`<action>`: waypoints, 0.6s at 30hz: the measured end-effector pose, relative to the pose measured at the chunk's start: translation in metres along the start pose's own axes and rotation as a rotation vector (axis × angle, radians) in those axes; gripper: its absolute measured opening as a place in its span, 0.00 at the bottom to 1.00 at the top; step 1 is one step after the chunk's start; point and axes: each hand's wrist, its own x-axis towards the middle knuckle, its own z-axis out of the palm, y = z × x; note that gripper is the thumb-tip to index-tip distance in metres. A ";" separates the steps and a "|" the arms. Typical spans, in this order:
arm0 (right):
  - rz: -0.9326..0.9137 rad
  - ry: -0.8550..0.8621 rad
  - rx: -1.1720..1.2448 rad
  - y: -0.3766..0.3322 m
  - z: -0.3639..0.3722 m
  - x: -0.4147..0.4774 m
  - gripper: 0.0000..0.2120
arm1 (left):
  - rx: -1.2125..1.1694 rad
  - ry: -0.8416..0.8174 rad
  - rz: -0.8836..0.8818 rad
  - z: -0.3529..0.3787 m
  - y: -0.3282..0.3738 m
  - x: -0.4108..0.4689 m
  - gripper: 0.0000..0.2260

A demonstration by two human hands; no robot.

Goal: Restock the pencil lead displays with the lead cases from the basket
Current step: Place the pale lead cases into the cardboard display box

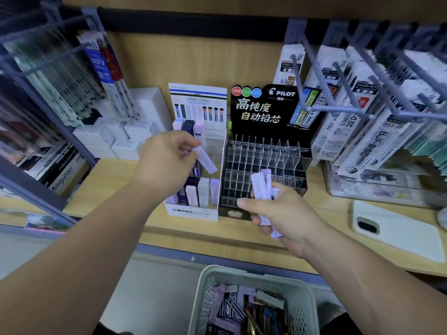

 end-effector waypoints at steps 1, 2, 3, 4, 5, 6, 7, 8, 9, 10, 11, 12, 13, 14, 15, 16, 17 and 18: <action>0.007 -0.018 -0.001 0.000 0.001 0.001 0.16 | 0.050 -0.020 0.028 0.002 -0.001 0.004 0.05; 0.012 -0.031 -0.006 0.000 0.003 0.002 0.15 | 0.095 -0.041 0.054 0.005 -0.003 0.008 0.06; 0.013 -0.041 -0.011 0.000 0.004 0.003 0.15 | 0.140 -0.058 0.076 0.008 -0.005 0.011 0.06; 0.014 -0.046 -0.016 -0.001 0.004 0.003 0.16 | 0.181 -0.070 0.095 0.011 -0.007 0.015 0.06; 0.014 -0.048 -0.018 0.000 0.005 0.005 0.16 | 0.216 -0.077 0.114 0.013 -0.009 0.018 0.06; 0.015 -0.049 -0.018 0.000 0.005 0.005 0.16 | 0.247 -0.086 0.134 0.015 -0.010 0.022 0.06; 0.015 -0.051 -0.017 0.000 0.005 0.006 0.16 | 0.276 -0.097 0.155 0.016 -0.010 0.024 0.07; 0.015 -0.052 -0.018 0.000 0.005 0.006 0.16 | 0.301 -0.111 0.178 0.017 -0.009 0.027 0.07; 0.015 -0.054 -0.021 0.000 0.005 0.007 0.16 | 0.326 -0.126 0.199 0.018 -0.009 0.030 0.07; 0.016 -0.054 -0.027 0.000 0.005 0.007 0.16 | 0.353 -0.140 0.216 0.019 -0.008 0.032 0.08; 0.017 -0.054 -0.030 0.001 0.005 0.008 0.16 | 0.378 -0.148 0.235 0.020 -0.007 0.033 0.08; 0.019 -0.052 -0.032 0.001 0.005 0.009 0.15 | 0.398 -0.147 0.263 0.022 -0.007 0.036 0.07; 0.021 -0.052 -0.031 0.002 0.004 0.010 0.15 | 0.415 -0.144 0.298 0.023 -0.006 0.038 0.07; 0.020 -0.053 -0.030 0.002 0.004 0.010 0.15 | 0.436 -0.146 0.332 0.025 -0.005 0.040 0.06; 0.021 -0.055 -0.029 0.003 0.004 0.011 0.15 | 0.462 -0.155 0.355 0.027 -0.004 0.042 0.06; 0.022 -0.058 -0.031 0.003 0.004 0.012 0.15 | 0.486 -0.168 0.365 0.028 -0.003 0.043 0.07; 0.026 -0.059 -0.030 0.003 0.004 0.012 0.15 | 0.499 -0.178 0.368 0.030 -0.002 0.044 0.06; 0.030 -0.059 -0.026 0.004 0.004 0.012 0.15 | 0.502 -0.180 0.369 0.031 0.000 0.045 0.06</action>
